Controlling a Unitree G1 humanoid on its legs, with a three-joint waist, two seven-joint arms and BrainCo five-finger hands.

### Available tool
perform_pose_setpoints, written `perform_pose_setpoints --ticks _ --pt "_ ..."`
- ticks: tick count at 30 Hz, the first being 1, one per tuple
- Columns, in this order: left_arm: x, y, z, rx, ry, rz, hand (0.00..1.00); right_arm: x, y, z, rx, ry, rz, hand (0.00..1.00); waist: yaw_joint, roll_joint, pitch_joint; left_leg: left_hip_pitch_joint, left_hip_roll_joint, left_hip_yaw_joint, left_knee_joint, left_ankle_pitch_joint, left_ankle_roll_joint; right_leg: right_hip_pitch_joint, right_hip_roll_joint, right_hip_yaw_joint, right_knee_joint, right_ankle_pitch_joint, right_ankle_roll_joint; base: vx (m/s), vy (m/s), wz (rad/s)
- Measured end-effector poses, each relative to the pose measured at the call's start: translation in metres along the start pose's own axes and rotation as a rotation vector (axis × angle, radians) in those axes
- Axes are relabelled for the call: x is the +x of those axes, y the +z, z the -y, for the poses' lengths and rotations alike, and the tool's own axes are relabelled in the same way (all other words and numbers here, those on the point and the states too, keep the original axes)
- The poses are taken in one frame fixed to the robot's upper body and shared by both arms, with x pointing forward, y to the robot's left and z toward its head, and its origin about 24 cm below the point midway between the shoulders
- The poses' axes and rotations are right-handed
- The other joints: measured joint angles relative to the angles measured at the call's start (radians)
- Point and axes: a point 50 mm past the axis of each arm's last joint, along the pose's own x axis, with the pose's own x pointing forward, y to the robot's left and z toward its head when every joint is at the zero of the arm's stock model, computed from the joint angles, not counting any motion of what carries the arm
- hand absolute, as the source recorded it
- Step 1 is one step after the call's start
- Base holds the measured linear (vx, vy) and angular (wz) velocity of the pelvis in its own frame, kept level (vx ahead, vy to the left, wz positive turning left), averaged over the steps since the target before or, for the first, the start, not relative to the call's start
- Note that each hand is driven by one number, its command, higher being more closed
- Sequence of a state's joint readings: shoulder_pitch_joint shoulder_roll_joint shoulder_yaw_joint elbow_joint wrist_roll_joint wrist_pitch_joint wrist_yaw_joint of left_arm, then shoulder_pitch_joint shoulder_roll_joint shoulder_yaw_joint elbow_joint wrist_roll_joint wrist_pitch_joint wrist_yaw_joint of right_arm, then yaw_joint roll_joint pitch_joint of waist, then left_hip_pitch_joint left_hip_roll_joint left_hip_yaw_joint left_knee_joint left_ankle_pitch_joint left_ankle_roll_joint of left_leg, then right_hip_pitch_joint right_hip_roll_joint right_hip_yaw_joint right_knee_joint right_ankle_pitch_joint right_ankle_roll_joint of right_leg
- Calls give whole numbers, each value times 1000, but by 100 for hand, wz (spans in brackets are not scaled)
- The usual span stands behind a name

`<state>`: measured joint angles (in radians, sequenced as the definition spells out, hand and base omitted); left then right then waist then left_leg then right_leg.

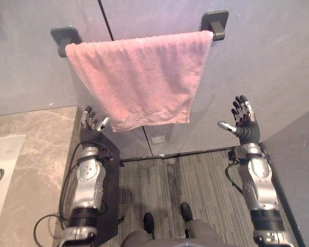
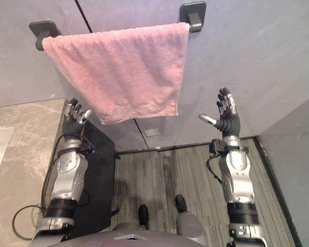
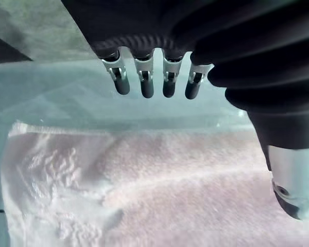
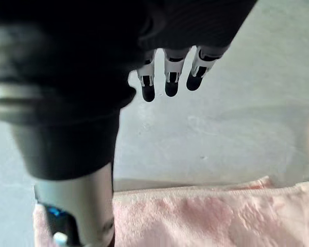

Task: Organize washtable

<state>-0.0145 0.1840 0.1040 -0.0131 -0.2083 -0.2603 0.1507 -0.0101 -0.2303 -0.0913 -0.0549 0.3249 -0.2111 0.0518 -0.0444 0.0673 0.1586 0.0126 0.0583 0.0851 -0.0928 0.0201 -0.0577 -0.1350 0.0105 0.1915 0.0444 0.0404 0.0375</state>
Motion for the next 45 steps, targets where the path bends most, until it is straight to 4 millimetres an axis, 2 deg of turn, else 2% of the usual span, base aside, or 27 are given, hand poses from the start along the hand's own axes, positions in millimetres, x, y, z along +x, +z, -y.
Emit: perform_pose_setpoints --ticks 3,6,7,10,14,19,23,26,34,37,40,42,45 --pt "-27 21 4 -21 -86 77 0 -27 -4 -7 22 66 -38 0 3 20 -15 -4 -1 -11 0 0 0 2 -5 -16 -4 0 1 -2 6 13" --pt "-45 27 5 -37 -138 84 0 -41 -8 -16 35 134 -67 0 3 44 -32 -4 -2 -15 -1 -1 2 14 -7 -21 -14 0 1 -11 8 7" --pt "-54 30 10 -132 -201 77 0 -52 -14 -22 81 181 -106 0 3 58 -45 -5 -2 -21 -1 -2 2 21 -9 -31 -24 0 2 -13 -3 11" --pt "-56 30 17 -249 -278 69 0 -58 -14 -33 113 261 -115 0 1 68 -52 -4 0 -25 -1 -2 2 29 -10 -40 -34 2 5 -22 -7 7" --pt "-56 30 27 -418 -357 60 0 -58 -15 -40 131 344 -129 0 1 64 -58 -6 0 -26 6 -2 2 30 -10 -41 -35 4 9 0 0 0" --pt "-30 26 54 -460 -476 70 0 -32 -18 -63 118 477 -110 0 2 51 -67 -6 -1 -23 8 1 0 30 -11 -37 -36 14 8 -3 1 -1" --pt "-4 11 80 -442 -516 15 0 -13 -32 -90 121 565 -156 0 3 50 -68 -7 -1 -18 8 3 -1 30 -11 -31 -40 22 5 -6 3 -2" --pt "15 8 94 -416 -513 2 0 0 -42 -101 107 578 -198 0 4 49 -68 -7 -1 -16 9 5 -2 30 -9 -25 -40 27 3 0 0 0" --pt "51 9 123 -381 -489 -22 0 33 -46 -130 138 569 -220 0 17 43 -63 -7 0 -10 13 5 -2 29 -8 -18 -40 29 0 5 -1 -2" --pt "62 15 128 -366 -483 -11 0 43 -41 -132 166 542 -213 0 26 37 -59 -11 0 -12 15 6 -2 28 -8 -20 -40 30 0 0 0 0" --pt "76 17 134 -337 -476 -22 0 75 -36 -136 164 500 -213 0 25 27 -51 -32 0 -14 20 10 -4 10 -9 -21 -39 38 0 -42 3 4" --pt "85 32 142 -345 -492 22 0 98 -15 -135 224 433 -155 0 28 18 -31 -46 0 -25 18 23 -6 -7 -9 -30 -39 45 0 -48 -8 13" --pt "90 40 145 -359 -480 41 0 110 -2 -134 256 391 -117 0 28 18 -27 -57 0 -28 16 24 -7 -12 -9 -33 -39 45 0 -7 -3 3"
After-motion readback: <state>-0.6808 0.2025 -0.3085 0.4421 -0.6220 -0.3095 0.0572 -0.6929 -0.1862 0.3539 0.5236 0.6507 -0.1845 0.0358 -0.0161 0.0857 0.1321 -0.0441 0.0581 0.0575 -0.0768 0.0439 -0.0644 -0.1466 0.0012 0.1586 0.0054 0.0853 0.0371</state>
